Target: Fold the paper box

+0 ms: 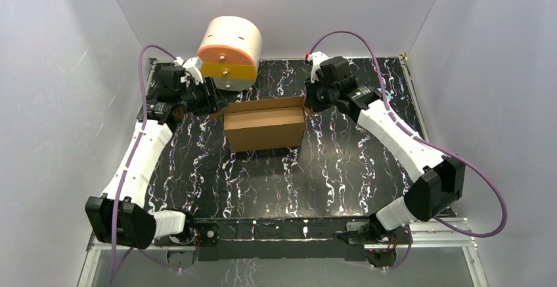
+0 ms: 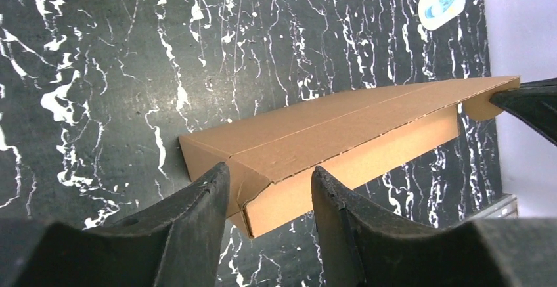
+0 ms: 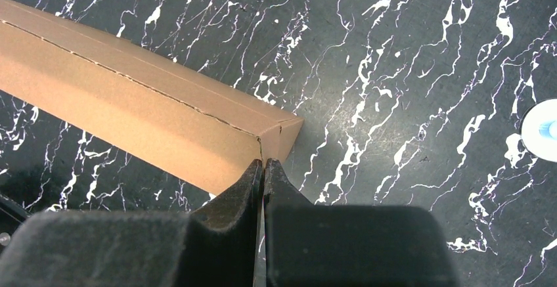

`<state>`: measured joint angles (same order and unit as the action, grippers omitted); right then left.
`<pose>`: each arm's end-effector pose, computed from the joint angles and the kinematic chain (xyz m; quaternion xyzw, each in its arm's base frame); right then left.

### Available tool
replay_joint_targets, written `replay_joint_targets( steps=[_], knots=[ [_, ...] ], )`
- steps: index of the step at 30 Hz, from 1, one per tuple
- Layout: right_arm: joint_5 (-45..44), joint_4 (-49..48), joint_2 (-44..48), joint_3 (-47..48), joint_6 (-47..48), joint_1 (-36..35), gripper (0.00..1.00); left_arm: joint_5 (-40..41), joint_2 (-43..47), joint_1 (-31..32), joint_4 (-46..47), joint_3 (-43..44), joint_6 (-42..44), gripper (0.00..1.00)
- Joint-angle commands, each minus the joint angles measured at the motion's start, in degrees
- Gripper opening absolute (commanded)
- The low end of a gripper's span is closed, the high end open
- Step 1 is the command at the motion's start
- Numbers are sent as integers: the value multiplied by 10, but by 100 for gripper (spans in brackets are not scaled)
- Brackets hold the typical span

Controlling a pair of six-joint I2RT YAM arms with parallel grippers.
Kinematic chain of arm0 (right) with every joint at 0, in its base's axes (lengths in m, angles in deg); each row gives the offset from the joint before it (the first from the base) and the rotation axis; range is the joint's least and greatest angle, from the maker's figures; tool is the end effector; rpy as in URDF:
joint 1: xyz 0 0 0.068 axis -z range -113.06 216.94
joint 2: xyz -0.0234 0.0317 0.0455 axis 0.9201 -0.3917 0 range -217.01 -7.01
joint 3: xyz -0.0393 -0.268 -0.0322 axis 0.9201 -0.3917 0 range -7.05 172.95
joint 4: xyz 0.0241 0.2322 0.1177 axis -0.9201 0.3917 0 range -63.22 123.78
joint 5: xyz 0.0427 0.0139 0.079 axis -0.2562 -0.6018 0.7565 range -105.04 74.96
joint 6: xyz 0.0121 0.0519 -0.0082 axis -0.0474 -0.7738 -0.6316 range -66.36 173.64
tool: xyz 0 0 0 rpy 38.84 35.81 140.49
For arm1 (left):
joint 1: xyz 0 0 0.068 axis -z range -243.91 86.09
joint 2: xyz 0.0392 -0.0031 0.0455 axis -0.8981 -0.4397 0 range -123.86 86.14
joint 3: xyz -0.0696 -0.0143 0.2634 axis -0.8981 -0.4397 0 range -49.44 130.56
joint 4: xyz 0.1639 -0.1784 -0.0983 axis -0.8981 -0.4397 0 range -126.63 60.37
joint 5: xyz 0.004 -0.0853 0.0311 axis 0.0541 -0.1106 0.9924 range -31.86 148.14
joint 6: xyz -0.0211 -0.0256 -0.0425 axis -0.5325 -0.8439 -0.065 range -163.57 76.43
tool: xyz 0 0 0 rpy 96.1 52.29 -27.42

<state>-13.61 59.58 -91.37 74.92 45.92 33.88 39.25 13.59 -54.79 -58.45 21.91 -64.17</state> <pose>0.2768 0.1813 0.3627 -0.2003 0.8648 0.1708 0.4276 0.2749 -0.0559 0.3664 -0.0038 0.8583 -0.2639 0.4401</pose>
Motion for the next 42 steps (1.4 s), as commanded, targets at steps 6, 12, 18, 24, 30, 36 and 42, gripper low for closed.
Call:
replay_joint_targets(
  steps=[6, 12, 18, 24, 30, 36, 42],
  knots=[
    [-12, -32, 15, 11, 4, -5, 10, 46, 39, -2, -35, 1, 105, 48],
    [-10, -35, 17, 9, 11, -5, 10, 20, 22, -3, -40, -2, 143, 41],
    [4, -38, 15, 8, 17, -5, 10, 4, 14, -2, -35, -11, 166, 38],
    [8, -34, 11, 10, 28, -7, 9, 61, 3, -2, -34, -1, 203, 46],
    [9, -36, 10, 9, 35, -7, 9, 29, -18, -2, -25, 2, 228, 42],
    [12, -34, 8, 12, 35, -9, 9, -5, -25, -2, -18, 1, 221, 28],
    [-38, -3, -3, 30, -11, -20, 6, -16, -17, -2, -17, 4, 137, 15]
  ],
)
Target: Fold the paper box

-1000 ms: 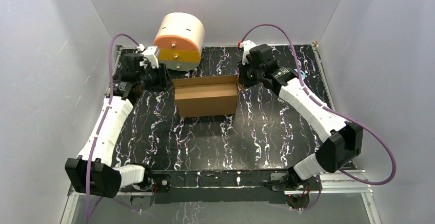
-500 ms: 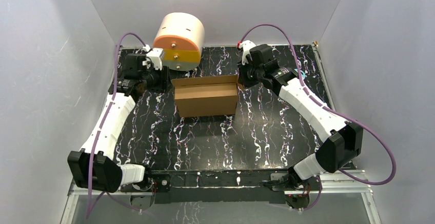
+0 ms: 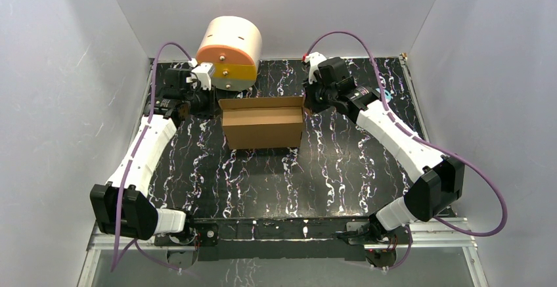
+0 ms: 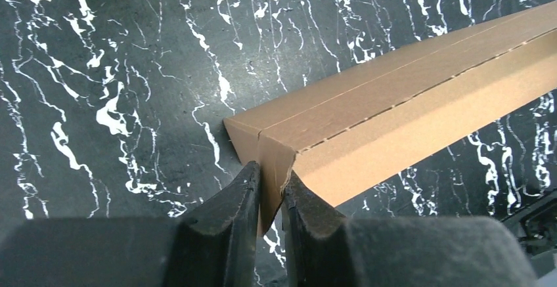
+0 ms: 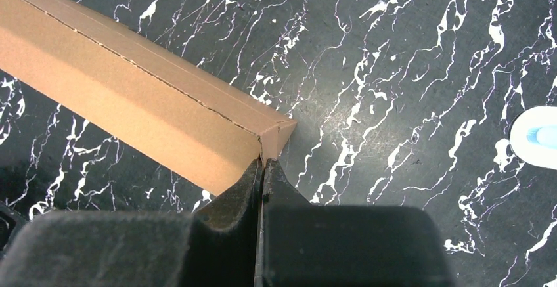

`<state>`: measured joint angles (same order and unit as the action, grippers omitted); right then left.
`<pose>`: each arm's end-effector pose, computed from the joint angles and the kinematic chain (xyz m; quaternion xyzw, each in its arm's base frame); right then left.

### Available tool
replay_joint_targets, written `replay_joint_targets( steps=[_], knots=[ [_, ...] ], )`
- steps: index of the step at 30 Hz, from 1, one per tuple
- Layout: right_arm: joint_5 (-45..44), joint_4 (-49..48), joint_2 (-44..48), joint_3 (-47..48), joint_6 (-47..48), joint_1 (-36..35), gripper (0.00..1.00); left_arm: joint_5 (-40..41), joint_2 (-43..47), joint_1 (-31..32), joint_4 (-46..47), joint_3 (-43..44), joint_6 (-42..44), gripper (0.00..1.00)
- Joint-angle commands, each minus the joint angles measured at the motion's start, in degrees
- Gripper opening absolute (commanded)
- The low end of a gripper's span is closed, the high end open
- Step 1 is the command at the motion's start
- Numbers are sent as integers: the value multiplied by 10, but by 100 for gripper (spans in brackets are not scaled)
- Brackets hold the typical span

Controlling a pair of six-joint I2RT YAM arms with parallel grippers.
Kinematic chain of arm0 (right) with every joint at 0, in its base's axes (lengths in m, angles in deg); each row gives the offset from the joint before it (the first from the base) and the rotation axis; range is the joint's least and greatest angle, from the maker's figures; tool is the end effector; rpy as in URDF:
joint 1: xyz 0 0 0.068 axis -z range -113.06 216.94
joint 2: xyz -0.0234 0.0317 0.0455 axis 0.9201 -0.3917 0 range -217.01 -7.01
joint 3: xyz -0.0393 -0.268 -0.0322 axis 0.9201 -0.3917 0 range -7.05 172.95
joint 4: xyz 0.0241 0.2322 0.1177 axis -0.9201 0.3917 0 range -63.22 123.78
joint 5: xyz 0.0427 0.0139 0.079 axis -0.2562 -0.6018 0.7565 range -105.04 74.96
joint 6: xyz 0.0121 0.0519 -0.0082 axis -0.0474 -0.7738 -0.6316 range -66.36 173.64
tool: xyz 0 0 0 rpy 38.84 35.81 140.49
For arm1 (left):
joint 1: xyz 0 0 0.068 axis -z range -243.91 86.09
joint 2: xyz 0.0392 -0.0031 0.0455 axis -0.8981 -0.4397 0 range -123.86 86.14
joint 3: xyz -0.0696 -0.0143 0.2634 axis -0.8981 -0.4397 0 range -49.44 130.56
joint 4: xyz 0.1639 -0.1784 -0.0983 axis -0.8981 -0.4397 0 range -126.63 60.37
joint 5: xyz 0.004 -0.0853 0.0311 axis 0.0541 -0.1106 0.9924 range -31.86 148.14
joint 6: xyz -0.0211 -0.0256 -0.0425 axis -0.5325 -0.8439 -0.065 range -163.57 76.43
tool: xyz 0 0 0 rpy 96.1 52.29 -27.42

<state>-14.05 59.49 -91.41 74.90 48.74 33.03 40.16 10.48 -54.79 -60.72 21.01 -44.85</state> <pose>0.2744 0.1853 0.3625 -0.2261 0.8583 0.1603 0.4318 0.2856 -0.0570 0.3430 0.1307 0.8743 -0.1793 0.4316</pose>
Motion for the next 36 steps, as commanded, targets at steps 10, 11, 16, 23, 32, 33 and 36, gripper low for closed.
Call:
replay_joint_targets(
  steps=[10, 11, 16, 23, 32, 33, 36],
  knots=[
    [-107, -20, -16, 26, -118, -48, 2, 5, 25, 3, 0, 1, -150, 11],
    [-107, -22, -17, 26, -123, -51, 2, 14, 26, 5, -2, 2, -152, 10],
    [-131, -30, -21, 32, -146, -73, 2, 55, 29, 19, -12, 1, -165, 9],
    [-137, -26, -29, 50, -179, -78, 4, 120, 28, 58, -17, 1, -177, 7],
    [-141, -3, -43, 83, -209, -77, 5, 167, 17, 101, -24, 6, -187, 6],
    [-143, -4, -43, 82, -211, -77, 5, 170, 16, 103, -23, 5, -187, 6],
    [-151, 4, -48, 86, -220, -77, 5, 172, 15, 106, -27, 7, -189, 6]
  ],
)
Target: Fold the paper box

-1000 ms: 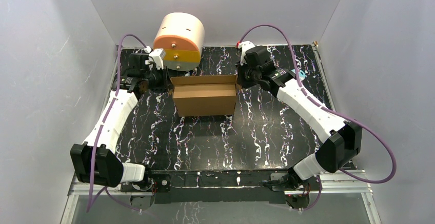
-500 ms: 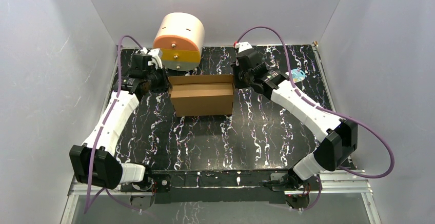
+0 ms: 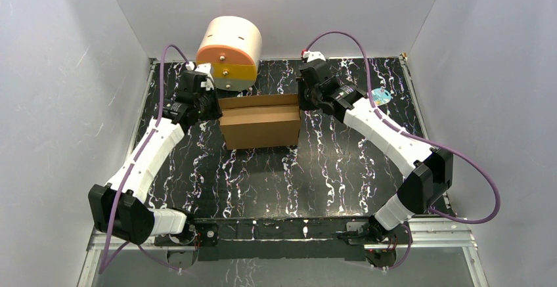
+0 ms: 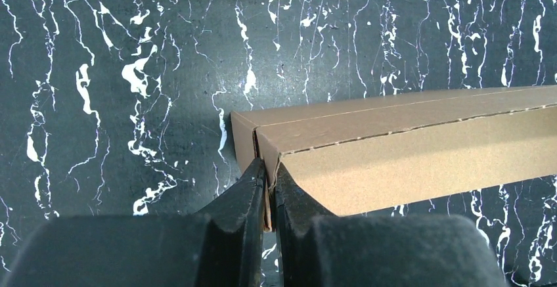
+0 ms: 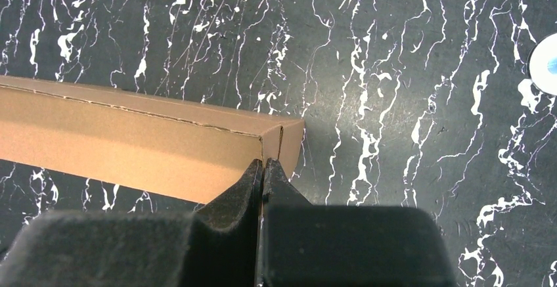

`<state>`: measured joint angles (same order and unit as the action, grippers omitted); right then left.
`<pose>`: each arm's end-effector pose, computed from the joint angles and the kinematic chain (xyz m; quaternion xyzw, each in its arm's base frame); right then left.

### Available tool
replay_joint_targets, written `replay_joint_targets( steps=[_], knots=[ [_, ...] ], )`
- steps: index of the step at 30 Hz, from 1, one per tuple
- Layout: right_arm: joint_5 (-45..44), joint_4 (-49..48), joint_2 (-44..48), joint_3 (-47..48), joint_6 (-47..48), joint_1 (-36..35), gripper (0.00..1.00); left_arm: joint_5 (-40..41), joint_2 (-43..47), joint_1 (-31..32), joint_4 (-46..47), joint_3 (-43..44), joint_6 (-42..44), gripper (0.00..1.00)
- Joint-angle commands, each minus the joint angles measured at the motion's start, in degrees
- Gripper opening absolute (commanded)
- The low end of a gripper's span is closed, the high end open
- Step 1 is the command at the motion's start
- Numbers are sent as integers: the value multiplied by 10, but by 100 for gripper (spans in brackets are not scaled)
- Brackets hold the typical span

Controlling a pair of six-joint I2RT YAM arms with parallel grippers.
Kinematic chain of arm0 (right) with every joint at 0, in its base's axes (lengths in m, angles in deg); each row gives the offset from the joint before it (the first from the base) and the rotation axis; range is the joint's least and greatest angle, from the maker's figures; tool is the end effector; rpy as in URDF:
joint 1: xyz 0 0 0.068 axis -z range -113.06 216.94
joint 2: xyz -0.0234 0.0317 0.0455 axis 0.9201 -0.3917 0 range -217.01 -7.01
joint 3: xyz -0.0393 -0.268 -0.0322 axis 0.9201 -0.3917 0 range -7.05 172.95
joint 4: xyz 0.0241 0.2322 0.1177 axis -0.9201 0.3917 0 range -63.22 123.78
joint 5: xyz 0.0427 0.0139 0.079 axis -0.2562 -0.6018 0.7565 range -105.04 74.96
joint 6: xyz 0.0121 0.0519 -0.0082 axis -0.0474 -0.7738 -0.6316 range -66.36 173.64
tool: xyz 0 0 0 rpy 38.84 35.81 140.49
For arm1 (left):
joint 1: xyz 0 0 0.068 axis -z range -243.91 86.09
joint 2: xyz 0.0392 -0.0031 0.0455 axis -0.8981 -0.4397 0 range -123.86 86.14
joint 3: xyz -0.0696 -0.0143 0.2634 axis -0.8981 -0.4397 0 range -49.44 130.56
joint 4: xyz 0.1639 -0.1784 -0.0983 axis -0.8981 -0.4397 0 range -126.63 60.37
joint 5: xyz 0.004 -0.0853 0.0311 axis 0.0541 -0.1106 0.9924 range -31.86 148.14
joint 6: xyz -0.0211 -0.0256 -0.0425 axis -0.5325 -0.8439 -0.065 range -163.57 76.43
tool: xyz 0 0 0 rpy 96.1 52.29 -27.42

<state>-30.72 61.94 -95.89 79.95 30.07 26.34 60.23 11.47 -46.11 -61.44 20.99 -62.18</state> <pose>0.2705 0.2192 0.3641 -0.0711 0.8859 0.1312 0.4392 0.2742 -0.0867 0.3454 -0.0145 0.8910 -0.1263 0.4359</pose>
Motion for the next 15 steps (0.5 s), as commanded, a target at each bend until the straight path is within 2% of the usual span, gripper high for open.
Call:
replay_joint_targets(
  steps=[1, 15],
  knots=[
    [15, -20, -5, 37, -36, -10, 5, -29, 6, 20, -20, 8, -18, 6],
    [-13, -38, 0, 6, -52, -10, 0, -29, 3, 28, -19, 10, -26, 6]
  ],
)
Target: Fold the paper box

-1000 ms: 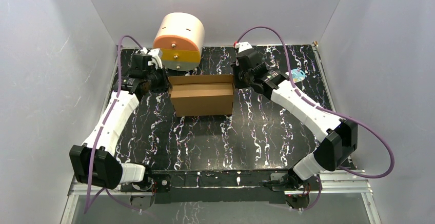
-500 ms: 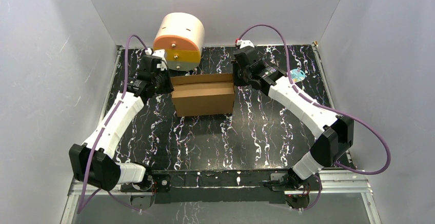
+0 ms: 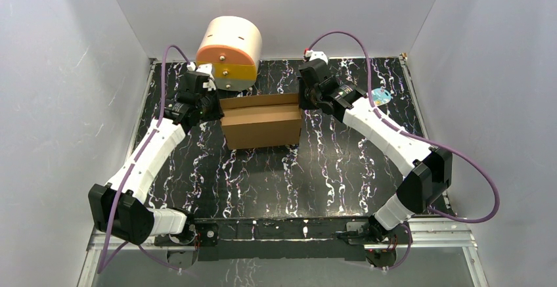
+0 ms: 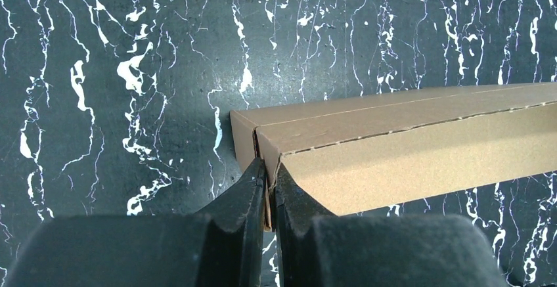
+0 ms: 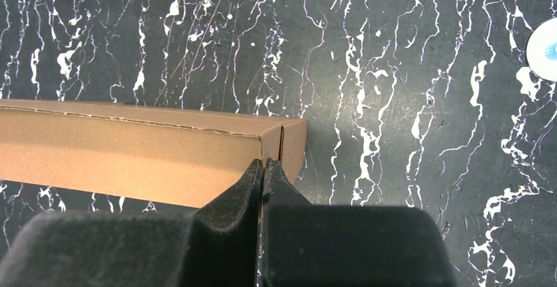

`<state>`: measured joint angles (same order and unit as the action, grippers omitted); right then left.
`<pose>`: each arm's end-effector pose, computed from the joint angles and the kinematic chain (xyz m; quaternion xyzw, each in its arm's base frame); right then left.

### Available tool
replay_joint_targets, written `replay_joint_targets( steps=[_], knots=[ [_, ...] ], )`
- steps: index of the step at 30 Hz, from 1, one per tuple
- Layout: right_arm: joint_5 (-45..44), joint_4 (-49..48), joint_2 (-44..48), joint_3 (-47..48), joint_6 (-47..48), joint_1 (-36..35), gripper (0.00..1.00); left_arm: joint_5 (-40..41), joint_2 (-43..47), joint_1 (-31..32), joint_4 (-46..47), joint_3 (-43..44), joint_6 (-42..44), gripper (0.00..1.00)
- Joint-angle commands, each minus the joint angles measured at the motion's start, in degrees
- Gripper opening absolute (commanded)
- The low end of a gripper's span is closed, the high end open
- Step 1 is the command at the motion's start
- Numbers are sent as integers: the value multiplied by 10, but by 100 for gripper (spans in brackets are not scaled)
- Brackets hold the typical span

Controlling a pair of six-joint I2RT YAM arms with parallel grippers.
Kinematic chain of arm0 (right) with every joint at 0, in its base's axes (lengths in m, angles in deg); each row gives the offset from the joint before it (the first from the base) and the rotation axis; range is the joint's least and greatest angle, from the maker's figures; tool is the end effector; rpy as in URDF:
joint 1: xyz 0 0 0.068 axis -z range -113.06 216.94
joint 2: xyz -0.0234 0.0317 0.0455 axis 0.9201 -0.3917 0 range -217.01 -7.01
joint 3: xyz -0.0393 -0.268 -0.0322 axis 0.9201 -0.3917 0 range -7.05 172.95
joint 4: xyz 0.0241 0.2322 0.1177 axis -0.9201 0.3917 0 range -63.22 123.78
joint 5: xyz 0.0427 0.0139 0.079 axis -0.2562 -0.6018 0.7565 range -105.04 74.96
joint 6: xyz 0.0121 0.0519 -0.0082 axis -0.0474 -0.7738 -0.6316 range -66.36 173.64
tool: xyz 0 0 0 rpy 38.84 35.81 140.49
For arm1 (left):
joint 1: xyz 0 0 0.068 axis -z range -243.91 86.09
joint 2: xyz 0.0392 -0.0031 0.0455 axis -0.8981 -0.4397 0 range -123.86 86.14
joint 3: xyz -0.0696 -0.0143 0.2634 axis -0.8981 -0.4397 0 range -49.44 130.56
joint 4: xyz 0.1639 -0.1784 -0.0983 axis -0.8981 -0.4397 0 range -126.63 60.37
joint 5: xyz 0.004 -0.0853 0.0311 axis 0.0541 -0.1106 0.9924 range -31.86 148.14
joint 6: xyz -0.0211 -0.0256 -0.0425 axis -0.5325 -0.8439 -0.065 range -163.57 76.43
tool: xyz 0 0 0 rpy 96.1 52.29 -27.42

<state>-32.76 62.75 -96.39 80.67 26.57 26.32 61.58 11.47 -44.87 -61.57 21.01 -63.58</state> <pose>0.2721 0.2191 0.3644 -0.0371 0.8885 0.1281 0.4391 0.2723 -0.0918 0.3453 -0.0211 0.8911 -0.1261 0.4355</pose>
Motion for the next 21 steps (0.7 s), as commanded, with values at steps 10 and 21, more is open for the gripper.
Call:
replay_joint_targets(
  steps=[10, 21],
  knots=[
    [1, -78, 27, -55, -10, -10, 0, -42, 8, 17, -16, 1, -16, 6],
    [5, -93, 43, -82, 15, -10, 0, -16, 13, 18, -16, 0, -9, 6]
  ],
)
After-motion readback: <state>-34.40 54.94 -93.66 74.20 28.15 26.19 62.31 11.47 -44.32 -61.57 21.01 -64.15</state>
